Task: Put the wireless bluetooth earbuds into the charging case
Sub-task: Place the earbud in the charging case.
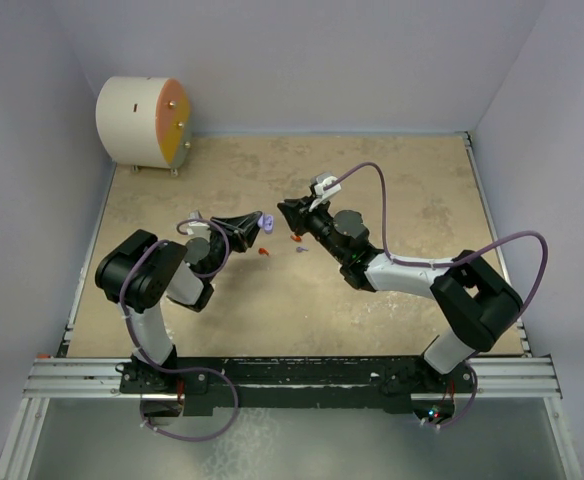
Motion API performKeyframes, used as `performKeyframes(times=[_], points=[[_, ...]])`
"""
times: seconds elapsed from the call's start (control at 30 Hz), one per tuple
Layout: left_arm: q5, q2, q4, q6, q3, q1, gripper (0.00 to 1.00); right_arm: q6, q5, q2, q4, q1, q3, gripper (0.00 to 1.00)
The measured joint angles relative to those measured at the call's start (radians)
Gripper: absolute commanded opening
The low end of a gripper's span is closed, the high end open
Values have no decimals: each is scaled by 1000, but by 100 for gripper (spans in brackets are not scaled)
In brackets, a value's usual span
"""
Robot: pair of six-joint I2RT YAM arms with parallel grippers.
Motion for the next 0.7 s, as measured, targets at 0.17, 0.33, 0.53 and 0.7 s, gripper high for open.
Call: performKeyframes(times=[0.17, 0.33, 0.53, 0.7], points=[[0, 0, 0, 0, 0, -3, 0, 0, 0, 0, 0, 0, 0, 0], [0, 0, 0, 0, 0, -4, 0, -1, 0, 0, 3, 0, 0, 0], [0, 0, 0, -1, 0, -4, 0, -1, 0, 16, 28, 0, 3, 0], [0, 0, 0, -7, 3, -6, 0, -3, 0, 41, 29, 0, 10, 0]])
